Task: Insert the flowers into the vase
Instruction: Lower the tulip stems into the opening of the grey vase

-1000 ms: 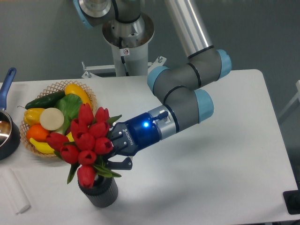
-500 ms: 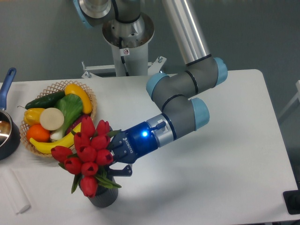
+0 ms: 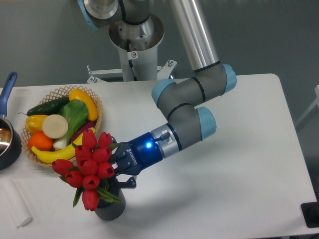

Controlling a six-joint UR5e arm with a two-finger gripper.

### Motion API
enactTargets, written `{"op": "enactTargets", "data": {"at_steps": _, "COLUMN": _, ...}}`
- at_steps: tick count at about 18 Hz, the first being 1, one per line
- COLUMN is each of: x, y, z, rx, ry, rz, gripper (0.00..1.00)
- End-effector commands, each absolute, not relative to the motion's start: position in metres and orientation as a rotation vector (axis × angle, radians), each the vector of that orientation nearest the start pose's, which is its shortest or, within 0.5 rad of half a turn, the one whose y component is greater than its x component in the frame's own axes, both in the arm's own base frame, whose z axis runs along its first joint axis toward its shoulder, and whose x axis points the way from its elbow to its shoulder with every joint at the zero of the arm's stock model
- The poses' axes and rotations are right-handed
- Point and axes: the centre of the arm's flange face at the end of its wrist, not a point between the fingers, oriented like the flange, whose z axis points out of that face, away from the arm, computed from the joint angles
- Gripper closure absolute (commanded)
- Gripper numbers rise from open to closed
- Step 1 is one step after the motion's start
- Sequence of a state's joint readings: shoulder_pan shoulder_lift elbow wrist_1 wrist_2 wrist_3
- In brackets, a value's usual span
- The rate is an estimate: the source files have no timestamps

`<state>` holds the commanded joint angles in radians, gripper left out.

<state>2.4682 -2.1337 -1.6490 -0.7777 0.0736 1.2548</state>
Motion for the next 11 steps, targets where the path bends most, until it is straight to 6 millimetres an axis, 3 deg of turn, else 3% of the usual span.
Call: {"op": "enactTargets", "data": {"at_steps": 11, "x": -0.359, "y": 0.589, "z": 0.278, "rx": -1.649, "ry": 0.424, "rz": -0.623, "gripper": 0.76}}
